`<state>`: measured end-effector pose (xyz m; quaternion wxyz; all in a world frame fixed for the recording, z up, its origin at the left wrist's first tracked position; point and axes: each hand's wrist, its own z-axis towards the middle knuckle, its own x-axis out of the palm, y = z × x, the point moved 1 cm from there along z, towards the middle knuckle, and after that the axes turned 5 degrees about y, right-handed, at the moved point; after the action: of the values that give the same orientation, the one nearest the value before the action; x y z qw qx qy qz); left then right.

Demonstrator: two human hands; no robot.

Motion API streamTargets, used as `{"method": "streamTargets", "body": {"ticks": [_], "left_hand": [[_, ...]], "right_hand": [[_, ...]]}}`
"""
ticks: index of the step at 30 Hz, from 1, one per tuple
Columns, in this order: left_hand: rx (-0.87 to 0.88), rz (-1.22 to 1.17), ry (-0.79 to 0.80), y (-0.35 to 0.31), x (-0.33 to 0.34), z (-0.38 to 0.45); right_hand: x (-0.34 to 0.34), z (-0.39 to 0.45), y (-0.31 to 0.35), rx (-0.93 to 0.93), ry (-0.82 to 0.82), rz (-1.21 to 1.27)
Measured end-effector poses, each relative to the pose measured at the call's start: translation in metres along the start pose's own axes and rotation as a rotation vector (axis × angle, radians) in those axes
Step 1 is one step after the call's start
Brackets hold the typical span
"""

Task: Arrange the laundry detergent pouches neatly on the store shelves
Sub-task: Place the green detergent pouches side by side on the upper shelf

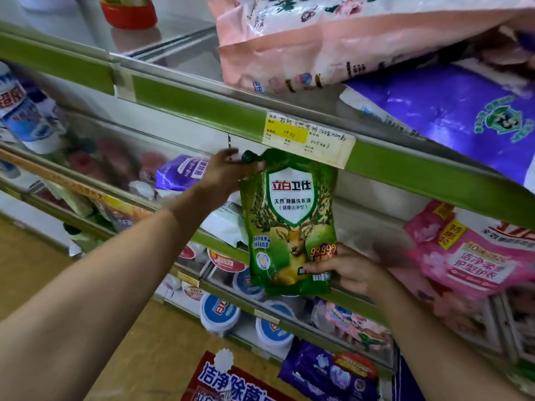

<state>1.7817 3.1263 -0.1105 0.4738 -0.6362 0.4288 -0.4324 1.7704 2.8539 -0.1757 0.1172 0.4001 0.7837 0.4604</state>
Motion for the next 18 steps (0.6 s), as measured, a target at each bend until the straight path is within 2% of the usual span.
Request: {"method": "streamTargets", "body": {"ticks": [2, 4, 8, 11, 18], "left_hand": [[-0.14, -0.016, 0.051, 0.01, 0.005, -0.011], [-0.205, -0.09, 0.132, 0.017, 0.014, -0.019], [-0.159, -0.224, 0.301, 0.029, 0.022, -0.03], [-0.139, -0.276, 0.339, 0.034, 0.023, -0.038], [-0.188, -0.184, 0.347, 0.035, 0.038, -0.053]], "right_hand": [[0.0, 0.002, -0.005, -0.046, -0.054, 0.022], [-0.001, 0.003, -0.009, -0.078, -0.113, 0.068], [-0.003, 0.005, -0.018, -0.097, -0.153, 0.176], [0.0, 0.004, -0.019, -0.11, -0.106, 0.179], [0.02, -0.006, -0.011, -0.206, -0.021, 0.284]]}}
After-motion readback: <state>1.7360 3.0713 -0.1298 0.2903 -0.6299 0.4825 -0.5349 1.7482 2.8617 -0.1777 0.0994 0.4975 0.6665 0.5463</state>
